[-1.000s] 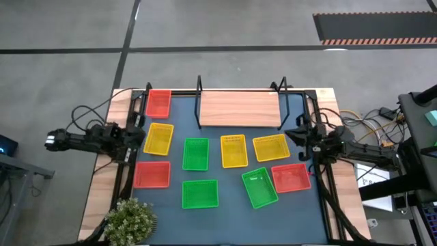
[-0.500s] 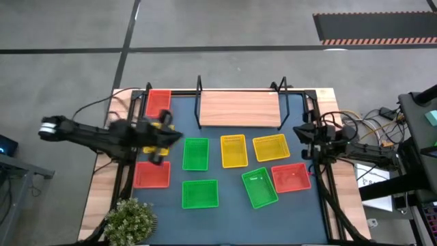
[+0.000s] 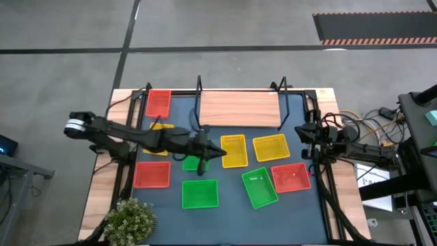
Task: Stack baskets on shelf by color
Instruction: Put the middle yellow bin on the shelf
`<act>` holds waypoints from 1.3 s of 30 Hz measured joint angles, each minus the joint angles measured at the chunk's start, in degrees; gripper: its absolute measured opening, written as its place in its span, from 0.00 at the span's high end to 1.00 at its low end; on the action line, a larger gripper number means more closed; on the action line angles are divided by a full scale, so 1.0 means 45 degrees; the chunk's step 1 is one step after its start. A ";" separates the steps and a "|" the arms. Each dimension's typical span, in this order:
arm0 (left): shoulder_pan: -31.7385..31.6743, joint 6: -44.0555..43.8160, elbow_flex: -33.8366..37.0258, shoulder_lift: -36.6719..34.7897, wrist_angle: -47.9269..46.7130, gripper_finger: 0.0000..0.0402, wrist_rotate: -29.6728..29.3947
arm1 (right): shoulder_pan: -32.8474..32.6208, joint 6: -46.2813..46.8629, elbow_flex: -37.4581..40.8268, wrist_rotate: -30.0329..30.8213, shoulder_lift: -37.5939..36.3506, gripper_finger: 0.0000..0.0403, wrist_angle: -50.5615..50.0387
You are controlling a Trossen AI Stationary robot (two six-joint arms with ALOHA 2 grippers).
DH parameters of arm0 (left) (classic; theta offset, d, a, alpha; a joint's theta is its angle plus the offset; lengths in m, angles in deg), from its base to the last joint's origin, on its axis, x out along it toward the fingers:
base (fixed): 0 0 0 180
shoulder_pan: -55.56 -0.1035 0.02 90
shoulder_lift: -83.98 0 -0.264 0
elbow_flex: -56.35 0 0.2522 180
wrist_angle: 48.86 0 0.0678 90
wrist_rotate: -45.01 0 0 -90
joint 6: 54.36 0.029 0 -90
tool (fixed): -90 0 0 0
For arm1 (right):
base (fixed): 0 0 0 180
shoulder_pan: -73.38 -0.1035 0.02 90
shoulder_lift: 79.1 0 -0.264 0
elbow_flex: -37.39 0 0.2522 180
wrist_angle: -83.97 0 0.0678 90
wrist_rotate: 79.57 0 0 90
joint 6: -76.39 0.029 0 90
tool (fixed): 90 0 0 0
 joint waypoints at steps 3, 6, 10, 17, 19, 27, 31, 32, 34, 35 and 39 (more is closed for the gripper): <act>0.0126 -0.0620 -0.1757 0.0940 -0.3601 1.00 -0.0005 | 0.0000 0.0238 0.0000 0.0002 0.0000 0.98 0.0003; 0.0360 -0.0910 -0.3464 0.1890 -0.6462 1.00 0.0004 | 0.0000 0.0238 0.0000 0.0005 0.0000 0.98 -0.0001; 0.0491 -0.0922 -0.5219 0.3187 -0.9262 1.00 0.0024 | 0.0000 0.0238 0.0000 0.0004 0.0000 0.98 -0.0035; 0.0466 -0.0260 -0.6620 0.4922 -0.9948 1.00 0.0012 | 0.0000 0.0165 0.0000 0.0005 0.0000 0.98 -0.0148; 0.0466 0.0255 -0.6770 0.5291 -1.0003 0.99 0.0052 | 0.0000 0.0155 0.0000 0.0005 0.0005 0.98 -0.0147; 0.0273 0.2079 -0.6888 0.5703 -0.9409 0.76 -0.0730 | 0.0000 0.0136 0.0000 0.0010 0.0005 0.98 -0.0220; 0.0274 0.2102 -0.6901 0.6334 -0.8677 0.64 -0.1033 | 0.0000 0.0250 0.0000 0.0009 0.0005 0.98 -0.0220; 0.0277 0.2097 -0.6901 0.6518 -0.8610 0.62 -0.0971 | 0.0000 0.0308 0.0000 0.0015 0.0010 0.98 -0.0229; 0.0277 0.1820 -0.6937 0.6818 -0.8360 0.59 -0.0892 | 0.0000 0.0320 0.0000 0.0010 0.0005 0.98 -0.0400; 0.0277 0.1582 -0.6937 0.6961 -0.8369 0.59 -0.0794 | 0.0000 0.0319 0.0000 0.0021 0.0005 0.98 -0.0484; 0.0217 0.0959 -0.6935 0.7323 -0.8354 0.59 -0.0583 | 0.0009 0.0320 0.0000 0.0112 0.0015 0.98 -0.0590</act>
